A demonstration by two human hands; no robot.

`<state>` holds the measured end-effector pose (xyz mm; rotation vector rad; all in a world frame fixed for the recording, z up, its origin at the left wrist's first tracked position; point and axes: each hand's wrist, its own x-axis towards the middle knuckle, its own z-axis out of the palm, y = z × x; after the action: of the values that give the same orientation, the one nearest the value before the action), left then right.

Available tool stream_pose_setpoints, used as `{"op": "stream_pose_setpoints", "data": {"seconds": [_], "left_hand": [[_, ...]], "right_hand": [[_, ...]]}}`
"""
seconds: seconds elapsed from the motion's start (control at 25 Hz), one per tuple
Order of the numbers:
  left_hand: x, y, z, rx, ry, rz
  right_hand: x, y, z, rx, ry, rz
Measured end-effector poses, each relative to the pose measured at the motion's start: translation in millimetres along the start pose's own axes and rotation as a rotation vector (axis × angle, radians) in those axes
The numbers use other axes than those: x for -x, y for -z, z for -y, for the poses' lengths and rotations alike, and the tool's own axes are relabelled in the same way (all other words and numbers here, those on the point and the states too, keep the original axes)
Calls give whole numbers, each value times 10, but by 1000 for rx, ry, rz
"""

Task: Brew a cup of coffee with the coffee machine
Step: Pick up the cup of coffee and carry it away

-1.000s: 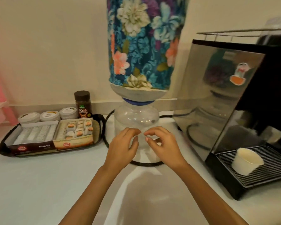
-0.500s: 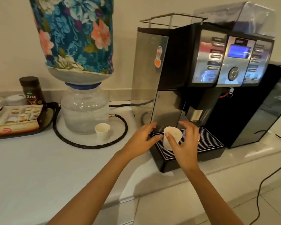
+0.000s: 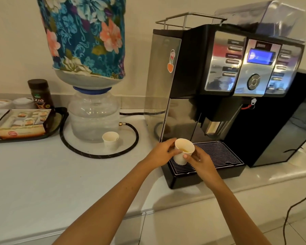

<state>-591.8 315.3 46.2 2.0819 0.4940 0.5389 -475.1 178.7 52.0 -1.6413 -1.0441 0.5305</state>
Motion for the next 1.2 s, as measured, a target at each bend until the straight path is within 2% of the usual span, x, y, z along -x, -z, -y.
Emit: {"op": "stream_pose_setpoints", "data": {"seconds": [0.28, 0.48, 0.88, 1.2], "left_hand": [[278, 438, -76, 95, -20, -104], [795, 1246, 14, 160, 7, -246], [2336, 3387, 289, 15, 101, -613], [4053, 4967, 273, -150, 210, -940]], "right_hand": [[-97, -322, 312, -9, 48, -27], [-219, -1025, 796, -164, 129, 92], [-351, -3365, 2041, -363, 248, 444], [63, -5444, 3339, -538, 318, 799]]}}
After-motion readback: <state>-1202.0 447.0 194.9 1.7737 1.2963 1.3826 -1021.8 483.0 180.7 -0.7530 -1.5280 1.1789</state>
